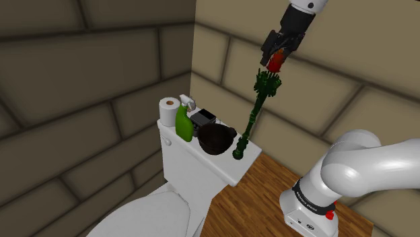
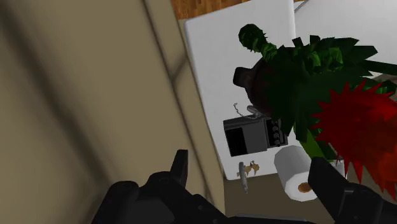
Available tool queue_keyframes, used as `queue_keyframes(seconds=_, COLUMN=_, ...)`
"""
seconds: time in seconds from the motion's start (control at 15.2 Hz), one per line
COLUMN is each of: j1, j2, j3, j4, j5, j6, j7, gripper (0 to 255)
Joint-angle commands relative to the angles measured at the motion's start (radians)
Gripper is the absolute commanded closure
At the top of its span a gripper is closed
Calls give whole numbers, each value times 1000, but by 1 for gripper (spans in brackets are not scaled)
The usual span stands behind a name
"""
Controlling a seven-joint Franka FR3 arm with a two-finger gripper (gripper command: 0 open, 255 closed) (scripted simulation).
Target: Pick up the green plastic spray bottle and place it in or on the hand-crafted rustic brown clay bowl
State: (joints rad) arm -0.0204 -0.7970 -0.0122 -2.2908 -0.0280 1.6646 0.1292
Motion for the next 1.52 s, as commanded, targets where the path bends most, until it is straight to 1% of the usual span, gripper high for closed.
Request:
queue_keyframes(seconds=0.0, j1=0, j2=0, j3=0, j4=0, j5=0, j6=0, j7=0, gripper=0)
queue_keyframes(seconds=0.4, j1=40, j2=-2, j3=44, j4=-193, j5=28, j6=266, j7=14, gripper=0)
queue_keyframes(seconds=0.73, j1=74, j2=53, j3=85, j4=-314, j5=47, j6=505, j7=26, gripper=0)
queue_keyframes(seconds=0.92, j1=93, j2=114, j3=113, j4=-367, j5=55, j6=657, j7=36, gripper=0)
queue_keyframes(seconds=1.19, j1=110, j2=230, j3=156, j4=-411, j5=55, j6=867, j7=55, gripper=0)
queue_keyframes(seconds=1.45, j1=103, j2=379, j3=213, j4=-422, j5=28, j6=1077, j7=91, gripper=0)
